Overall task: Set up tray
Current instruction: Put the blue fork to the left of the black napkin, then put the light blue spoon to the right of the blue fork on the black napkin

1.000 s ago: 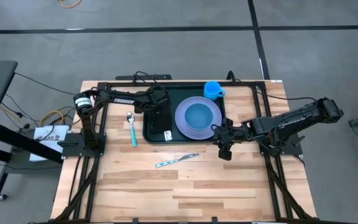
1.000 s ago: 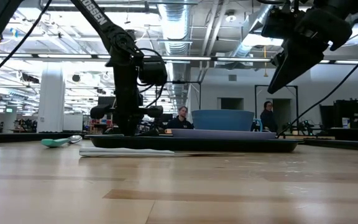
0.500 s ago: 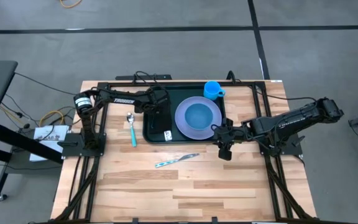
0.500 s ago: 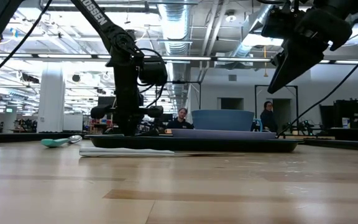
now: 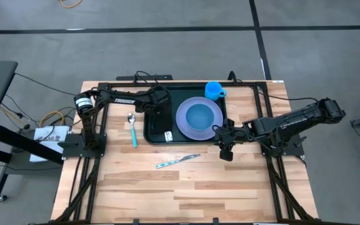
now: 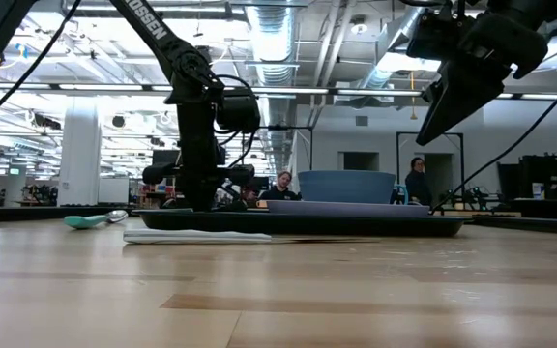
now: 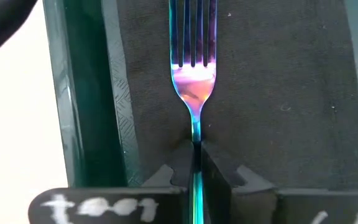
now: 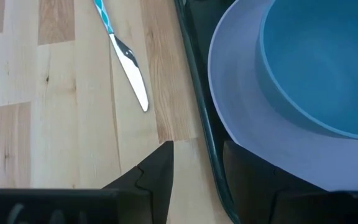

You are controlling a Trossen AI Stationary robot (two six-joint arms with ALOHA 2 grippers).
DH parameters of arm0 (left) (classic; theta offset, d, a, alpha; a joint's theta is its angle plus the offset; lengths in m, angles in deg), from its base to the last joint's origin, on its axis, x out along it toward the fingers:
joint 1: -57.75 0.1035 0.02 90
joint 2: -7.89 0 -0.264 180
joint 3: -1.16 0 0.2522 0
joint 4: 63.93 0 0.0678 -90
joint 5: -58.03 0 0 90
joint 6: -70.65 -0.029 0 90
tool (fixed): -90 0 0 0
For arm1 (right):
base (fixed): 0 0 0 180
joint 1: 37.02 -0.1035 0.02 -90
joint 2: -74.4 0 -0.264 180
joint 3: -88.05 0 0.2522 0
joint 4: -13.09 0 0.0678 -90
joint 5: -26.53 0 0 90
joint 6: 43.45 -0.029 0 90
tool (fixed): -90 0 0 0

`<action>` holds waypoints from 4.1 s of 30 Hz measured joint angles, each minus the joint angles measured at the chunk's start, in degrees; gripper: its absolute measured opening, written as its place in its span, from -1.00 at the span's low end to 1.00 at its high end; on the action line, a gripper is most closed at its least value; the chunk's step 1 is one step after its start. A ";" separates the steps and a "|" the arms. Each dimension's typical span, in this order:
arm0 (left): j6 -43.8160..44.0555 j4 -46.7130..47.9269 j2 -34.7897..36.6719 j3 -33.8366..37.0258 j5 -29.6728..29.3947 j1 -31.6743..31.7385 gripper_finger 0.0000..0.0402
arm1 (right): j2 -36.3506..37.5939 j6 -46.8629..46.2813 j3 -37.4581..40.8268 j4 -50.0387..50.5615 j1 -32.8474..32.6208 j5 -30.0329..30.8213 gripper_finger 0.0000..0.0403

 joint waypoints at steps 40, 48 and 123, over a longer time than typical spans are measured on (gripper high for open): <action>-7.41 18.04 12.54 -7.23 -5.02 -3.55 -0.49 | -0.02 1.51 -0.02 -0.52 0.02 0.00 -0.34; -1.86 37.56 22.03 -7.34 -10.64 -7.87 -0.49 | -0.02 1.49 -0.02 -0.46 0.02 -0.02 -0.33; 5.74 16.85 23.32 19.45 6.91 -5.99 -0.37 | -0.02 1.51 -0.04 -1.84 0.00 -0.02 -0.34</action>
